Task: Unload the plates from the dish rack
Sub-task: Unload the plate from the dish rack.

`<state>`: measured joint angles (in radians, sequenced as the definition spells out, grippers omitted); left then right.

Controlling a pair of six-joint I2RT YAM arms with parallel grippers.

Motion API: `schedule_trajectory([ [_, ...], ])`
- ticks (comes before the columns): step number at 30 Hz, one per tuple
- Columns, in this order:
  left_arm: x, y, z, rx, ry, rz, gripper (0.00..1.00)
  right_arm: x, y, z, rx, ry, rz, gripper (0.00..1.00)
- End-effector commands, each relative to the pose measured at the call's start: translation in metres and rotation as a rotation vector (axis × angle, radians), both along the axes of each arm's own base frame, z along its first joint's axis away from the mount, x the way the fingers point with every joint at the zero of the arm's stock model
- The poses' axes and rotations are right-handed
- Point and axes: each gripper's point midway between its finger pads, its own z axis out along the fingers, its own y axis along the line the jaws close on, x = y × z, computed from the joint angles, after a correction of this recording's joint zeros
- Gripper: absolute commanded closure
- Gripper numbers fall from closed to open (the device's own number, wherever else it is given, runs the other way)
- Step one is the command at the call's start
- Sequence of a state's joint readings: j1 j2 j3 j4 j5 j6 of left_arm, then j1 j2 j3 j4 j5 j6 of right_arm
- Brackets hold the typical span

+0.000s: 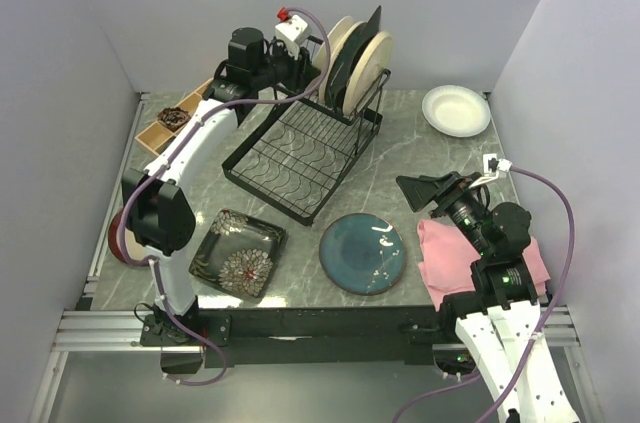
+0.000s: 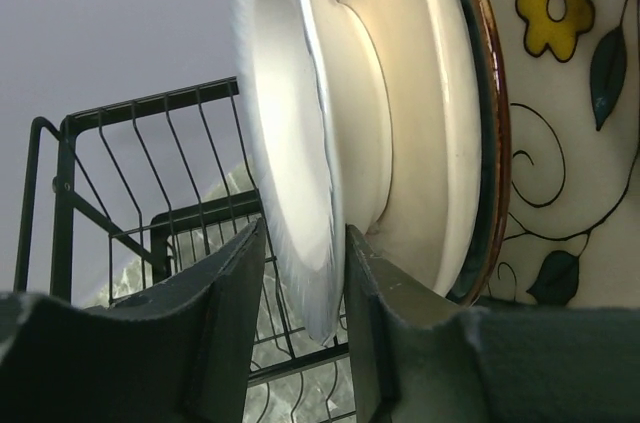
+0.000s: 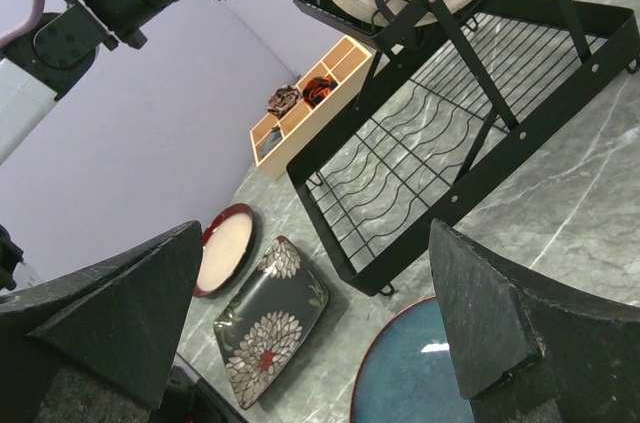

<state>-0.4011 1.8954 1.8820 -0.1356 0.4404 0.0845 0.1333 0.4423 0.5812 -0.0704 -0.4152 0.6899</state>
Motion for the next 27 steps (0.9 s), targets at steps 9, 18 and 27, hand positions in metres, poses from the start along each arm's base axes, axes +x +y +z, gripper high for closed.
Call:
schedule_trajectory([
  [9,0.012,-0.008,0.011,-0.046,-0.055,-0.035,0.5,0.002,0.001,0.002,0.0,-0.017,0.005,0.0],
  [18,0.012,-0.012,0.014,-0.056,-0.072,-0.06,0.66,0.0,0.0,0.005,0.0,-0.027,-0.004,0.0],
  [27,0.001,-0.008,0.025,-0.059,-0.1,-0.064,0.99,0.0,0.0,0.005,0.003,-0.027,-0.006,0.0],
])
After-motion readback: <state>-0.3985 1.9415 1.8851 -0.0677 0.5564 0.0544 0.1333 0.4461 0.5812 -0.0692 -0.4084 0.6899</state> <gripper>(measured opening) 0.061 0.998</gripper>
